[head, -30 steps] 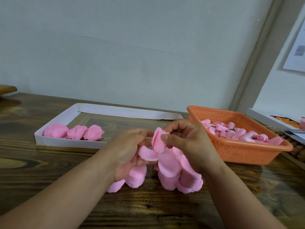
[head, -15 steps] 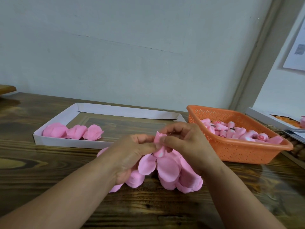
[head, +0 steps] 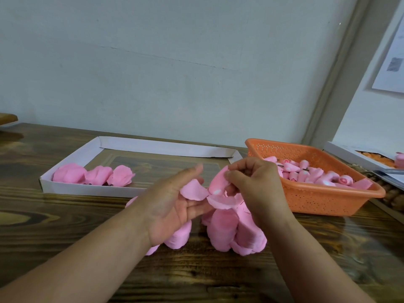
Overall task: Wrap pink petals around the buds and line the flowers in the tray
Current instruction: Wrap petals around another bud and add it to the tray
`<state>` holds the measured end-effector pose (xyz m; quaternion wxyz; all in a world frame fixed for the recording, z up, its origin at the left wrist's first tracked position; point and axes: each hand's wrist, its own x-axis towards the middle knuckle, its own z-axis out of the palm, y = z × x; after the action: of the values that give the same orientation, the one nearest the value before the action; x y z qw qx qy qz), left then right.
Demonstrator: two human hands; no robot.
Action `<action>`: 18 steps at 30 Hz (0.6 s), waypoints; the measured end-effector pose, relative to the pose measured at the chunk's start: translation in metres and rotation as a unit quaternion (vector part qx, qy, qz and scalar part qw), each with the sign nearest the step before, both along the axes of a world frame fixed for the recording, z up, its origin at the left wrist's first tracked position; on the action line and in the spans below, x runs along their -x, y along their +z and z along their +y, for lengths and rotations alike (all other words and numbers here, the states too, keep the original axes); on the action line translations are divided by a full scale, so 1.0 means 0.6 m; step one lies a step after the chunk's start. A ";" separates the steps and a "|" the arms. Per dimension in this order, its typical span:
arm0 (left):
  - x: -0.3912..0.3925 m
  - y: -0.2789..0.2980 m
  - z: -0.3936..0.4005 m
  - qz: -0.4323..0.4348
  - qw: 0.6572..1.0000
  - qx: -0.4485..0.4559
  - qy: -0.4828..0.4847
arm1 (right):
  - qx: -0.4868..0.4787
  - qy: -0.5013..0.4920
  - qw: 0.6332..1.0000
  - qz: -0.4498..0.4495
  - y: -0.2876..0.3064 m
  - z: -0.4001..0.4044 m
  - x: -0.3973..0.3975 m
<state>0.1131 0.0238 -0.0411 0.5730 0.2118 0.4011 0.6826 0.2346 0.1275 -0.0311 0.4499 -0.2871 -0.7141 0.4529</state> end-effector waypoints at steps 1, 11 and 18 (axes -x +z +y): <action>0.000 0.000 -0.001 -0.006 1.000 -0.019 -0.016 | -0.006 -0.008 1.000 0.005 0.000 0.000 0.000; -0.006 -0.015 0.003 0.054 0.998 -0.023 -0.007 | -0.028 -0.016 0.999 -0.001 0.002 -0.007 -0.002; -0.009 -0.020 0.007 0.072 0.997 -0.008 0.026 | -0.053 -0.004 0.998 -0.024 0.003 -0.015 -0.001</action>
<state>0.1185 0.0281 -0.0530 0.5230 0.2544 0.4412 0.6835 0.2351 0.1183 -0.0293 0.4489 -0.2762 -0.7468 0.4057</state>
